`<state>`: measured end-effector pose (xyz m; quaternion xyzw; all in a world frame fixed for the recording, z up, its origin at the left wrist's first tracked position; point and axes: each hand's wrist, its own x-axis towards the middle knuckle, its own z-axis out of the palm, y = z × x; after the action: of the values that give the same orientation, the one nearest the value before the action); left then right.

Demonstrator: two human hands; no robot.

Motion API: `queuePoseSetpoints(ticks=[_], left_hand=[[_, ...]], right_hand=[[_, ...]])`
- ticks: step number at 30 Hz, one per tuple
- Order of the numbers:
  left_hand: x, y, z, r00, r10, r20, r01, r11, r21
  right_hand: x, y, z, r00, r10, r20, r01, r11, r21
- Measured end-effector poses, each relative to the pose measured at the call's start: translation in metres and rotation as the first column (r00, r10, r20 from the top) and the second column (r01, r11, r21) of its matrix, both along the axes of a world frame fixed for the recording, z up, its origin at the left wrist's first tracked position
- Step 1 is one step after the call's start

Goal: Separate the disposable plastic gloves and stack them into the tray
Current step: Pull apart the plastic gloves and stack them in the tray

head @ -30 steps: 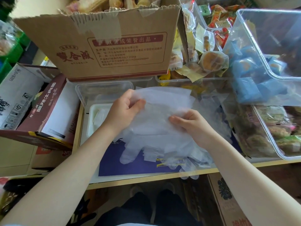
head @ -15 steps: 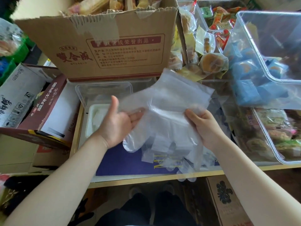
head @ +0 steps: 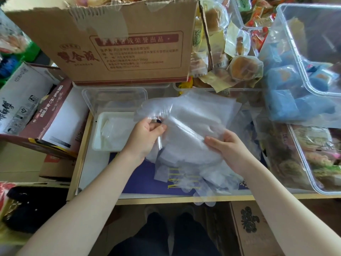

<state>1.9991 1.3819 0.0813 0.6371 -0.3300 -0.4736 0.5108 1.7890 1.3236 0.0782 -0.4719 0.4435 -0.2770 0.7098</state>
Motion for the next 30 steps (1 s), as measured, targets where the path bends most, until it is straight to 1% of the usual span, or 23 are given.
queuePoseSetpoints(ticks=[2, 4, 5, 7, 9, 10, 11, 12, 14, 15, 16, 17, 18, 19, 20, 21, 22, 24, 25, 26, 28, 29, 30], left_hand=[[0.001, -0.002, 0.007, 1.0, 0.008, -0.005, -0.008, 1.0, -0.02], [-0.001, -0.006, 0.013, 0.998, 0.062, -0.033, -0.062, 0.998, -0.022], [-0.004, -0.01, 0.016, 0.991, 0.115, -0.069, -0.116, 0.993, -0.009], [-0.01, -0.016, 0.019, 0.957, 0.208, -0.201, -0.204, 0.978, 0.04], [-0.008, -0.02, 0.018, 0.911, 0.237, -0.338, -0.212, 0.971, 0.109], [-0.007, -0.02, 0.017, 0.899, 0.224, -0.376, -0.187, 0.973, 0.135], [-0.001, -0.018, 0.016, 0.894, 0.2, -0.401, -0.155, 0.978, 0.143], [-0.005, -0.02, 0.017, 0.884, 0.192, -0.426, -0.139, 0.978, 0.153], [-0.014, -0.021, 0.022, 0.884, 0.289, -0.368, -0.226, 0.952, 0.204], [-0.014, -0.014, 0.022, 0.883, 0.374, -0.283, -0.332, 0.925, 0.185], [-0.016, -0.011, 0.023, 0.859, 0.464, -0.215, -0.431, 0.883, 0.183], [-0.014, -0.013, 0.022, 0.857, 0.456, -0.241, -0.41, 0.885, 0.219], [-0.01, -0.011, 0.019, 0.856, 0.353, -0.378, -0.277, 0.93, 0.24], [-0.005, -0.005, 0.019, 0.817, 0.269, -0.511, -0.174, 0.958, 0.228], [-0.001, 0.0, 0.019, 0.784, 0.226, -0.579, -0.142, 0.972, 0.188], [0.005, 0.004, 0.015, 0.787, 0.168, -0.594, -0.101, 0.984, 0.145], [-0.001, 0.005, 0.012, 0.825, 0.133, -0.549, -0.083, 0.99, 0.116], [-0.008, 0.005, 0.007, 0.941, 0.121, -0.316, -0.096, 0.991, 0.092], [-0.011, 0.004, 0.006, 0.972, 0.158, -0.176, -0.145, 0.986, 0.082], [-0.011, 0.002, 0.005, 0.979, 0.189, -0.077, -0.183, 0.981, 0.07], [-0.007, 0.002, 0.003, 0.981, 0.191, 0.019, -0.192, 0.981, 0.026], [-0.005, 0.003, 0.004, 0.986, 0.164, 0.036, -0.164, 0.986, 0.006], [-0.004, 0.004, 0.007, 0.991, 0.123, 0.048, -0.123, 0.992, -0.009]], right_hand=[[0.0, -0.003, 0.002, 0.998, -0.038, 0.04, 0.039, 0.999, -0.026], [0.0, -0.007, 0.003, 0.992, -0.079, 0.097, 0.083, 0.996, -0.033], [0.001, -0.007, 0.004, 0.99, -0.087, 0.107, 0.093, 0.994, -0.05], [0.004, -0.006, 0.005, 0.991, -0.077, 0.11, 0.087, 0.992, -0.09], [0.004, -0.006, 0.008, 0.977, -0.014, 0.215, 0.035, 0.995, -0.092], [0.003, -0.007, 0.01, 0.966, 0.066, 0.25, -0.033, 0.991, -0.131], [0.001, -0.007, 0.013, 0.954, 0.166, 0.249, -0.12, 0.975, -0.187], [0.0, -0.007, 0.017, 0.945, 0.251, 0.208, -0.2, 0.951, -0.237], [-0.005, -0.012, 0.017, 0.938, 0.336, 0.086, -0.304, 0.915, -0.266], [-0.006, -0.013, 0.02, 0.931, 0.359, 0.061, -0.333, 0.907, -0.257], [-0.009, -0.014, 0.019, 0.937, 0.345, 0.058, -0.321, 0.915, -0.245], [-0.011, -0.015, 0.018, 0.942, 0.331, 0.061, -0.309, 0.921, -0.237], [-0.013, -0.015, 0.015, 0.954, 0.296, 0.051, -0.278, 0.933, -0.228], [-0.014, -0.015, 0.013, 0.967, 0.256, 0.014, -0.246, 0.943, -0.225], [-0.015, -0.015, 0.01, 0.973, 0.226, -0.053, -0.232, 0.942, -0.244], [-0.015, -0.014, 0.007, 0.97, 0.203, -0.135, -0.234, 0.931, -0.28], [-0.014, -0.012, 0.004, 0.961, 0.188, -0.204, -0.248, 0.912, -0.327], [-0.009, -0.009, 0.001, 0.932, 0.196, -0.305, -0.308, 0.872, -0.38], [-0.006, -0.007, 0.002, 0.914, 0.225, -0.338, -0.349, 0.86, -0.373], [-0.005, -0.007, -0.002, 0.888, 0.261, -0.379, -0.4, 0.845, -0.355], [0.001, -0.006, -0.005, 0.842, 0.291, -0.454, -0.46, 0.827, -0.324], [0.006, -0.006, -0.006, 0.839, 0.28, -0.467, -0.454, 0.833, -0.316], [0.011, -0.006, -0.007, 0.862, 0.252, -0.44, -0.406, 0.863, -0.301]])
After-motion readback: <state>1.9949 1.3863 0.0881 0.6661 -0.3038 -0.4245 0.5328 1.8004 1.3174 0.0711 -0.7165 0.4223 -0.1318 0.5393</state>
